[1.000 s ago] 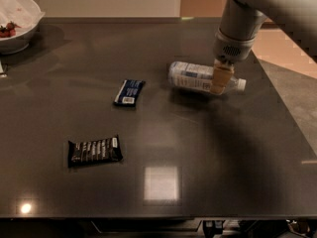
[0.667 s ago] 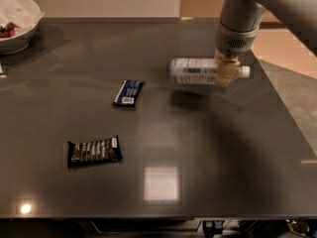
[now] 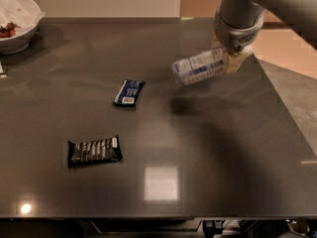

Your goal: Place blue plastic bottle upright

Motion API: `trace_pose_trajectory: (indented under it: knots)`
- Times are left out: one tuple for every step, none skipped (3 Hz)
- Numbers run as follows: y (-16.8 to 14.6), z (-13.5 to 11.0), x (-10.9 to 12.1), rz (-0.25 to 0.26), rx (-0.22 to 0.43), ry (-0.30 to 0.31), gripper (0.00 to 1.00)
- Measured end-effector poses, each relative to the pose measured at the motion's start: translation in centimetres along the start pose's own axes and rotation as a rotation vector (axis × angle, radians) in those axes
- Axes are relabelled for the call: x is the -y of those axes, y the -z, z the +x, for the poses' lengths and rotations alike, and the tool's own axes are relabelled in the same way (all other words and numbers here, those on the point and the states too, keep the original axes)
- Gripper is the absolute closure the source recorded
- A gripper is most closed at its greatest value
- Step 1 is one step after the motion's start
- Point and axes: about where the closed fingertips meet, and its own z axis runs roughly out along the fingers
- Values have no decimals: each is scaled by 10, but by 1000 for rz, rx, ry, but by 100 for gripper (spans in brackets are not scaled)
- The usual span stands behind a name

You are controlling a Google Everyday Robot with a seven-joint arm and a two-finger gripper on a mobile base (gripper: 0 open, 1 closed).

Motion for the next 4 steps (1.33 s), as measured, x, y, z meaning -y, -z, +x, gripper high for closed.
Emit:
trace_pose_trajectory:
  knots:
    - [35,2,-6,261,-187,369,100]
    - [31,-4,-9,359,-279,502,100]
    - [33,-10,0,402,-269,509,100]
    - [33,-9,-1,397,-270,507,100]
